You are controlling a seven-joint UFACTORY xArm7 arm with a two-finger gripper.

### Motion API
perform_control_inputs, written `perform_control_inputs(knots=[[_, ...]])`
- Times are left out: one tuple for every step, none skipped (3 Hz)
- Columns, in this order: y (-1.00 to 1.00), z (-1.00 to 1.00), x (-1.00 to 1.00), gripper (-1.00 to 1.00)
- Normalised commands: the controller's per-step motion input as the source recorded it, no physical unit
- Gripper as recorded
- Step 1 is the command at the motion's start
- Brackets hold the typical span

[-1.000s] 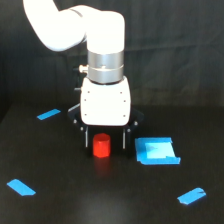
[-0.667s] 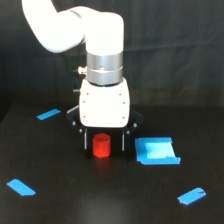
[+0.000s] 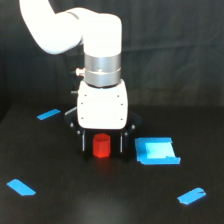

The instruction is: Pick up the red object from the table

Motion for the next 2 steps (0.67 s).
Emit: perform_control_inputs(knots=[[0.07, -0.17, -0.13, 0.01], [0.03, -0.20, -0.08, 0.24]])
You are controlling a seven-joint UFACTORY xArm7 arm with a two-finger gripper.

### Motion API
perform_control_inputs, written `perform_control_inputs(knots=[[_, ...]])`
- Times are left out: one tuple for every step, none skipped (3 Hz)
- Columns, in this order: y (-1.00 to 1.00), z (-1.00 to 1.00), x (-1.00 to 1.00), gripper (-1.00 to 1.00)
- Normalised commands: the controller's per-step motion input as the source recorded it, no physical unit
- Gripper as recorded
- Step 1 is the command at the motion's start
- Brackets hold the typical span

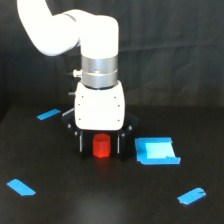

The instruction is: Pick up the red object from the table

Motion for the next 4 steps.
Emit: perform_control_inputs(knots=[[0.08, -0.07, -0.10, -0.02], [0.01, -0.09, -0.11, -0.15], [0.01, -0.26, -0.14, 0.10], [-0.01, -0.14, 0.01, 0.18]])
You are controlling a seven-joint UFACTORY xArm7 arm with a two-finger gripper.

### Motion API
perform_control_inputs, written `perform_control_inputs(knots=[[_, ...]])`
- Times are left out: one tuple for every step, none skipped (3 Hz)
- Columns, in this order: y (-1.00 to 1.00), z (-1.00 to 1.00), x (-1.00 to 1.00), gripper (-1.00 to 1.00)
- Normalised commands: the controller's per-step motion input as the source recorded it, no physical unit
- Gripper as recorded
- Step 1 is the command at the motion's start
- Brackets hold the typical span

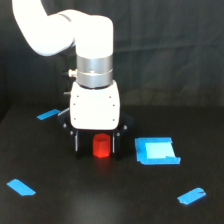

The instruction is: Pick up the red object from the table

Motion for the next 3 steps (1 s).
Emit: perform_control_inputs(knots=[[-0.04, -0.25, -0.03, 0.23], [0.00, -0.20, -0.08, 0.18], [0.01, -0.05, -0.07, 0.07]])
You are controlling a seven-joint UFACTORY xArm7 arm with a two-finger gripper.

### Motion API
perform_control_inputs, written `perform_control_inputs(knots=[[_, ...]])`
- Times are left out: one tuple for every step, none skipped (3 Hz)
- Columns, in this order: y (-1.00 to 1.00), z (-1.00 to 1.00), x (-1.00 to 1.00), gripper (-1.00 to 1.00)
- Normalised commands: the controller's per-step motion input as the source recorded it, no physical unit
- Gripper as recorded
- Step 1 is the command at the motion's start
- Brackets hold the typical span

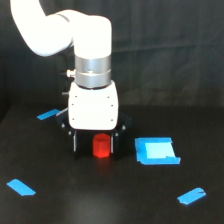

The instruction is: Pick up the red object from the table

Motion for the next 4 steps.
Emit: perform_control_inputs(knots=[[0.06, -0.15, -0.08, 0.20], [0.12, -0.18, -0.13, 0.40], [0.04, -0.21, -0.10, 0.44], [0.01, -0.22, -0.02, 0.17]])
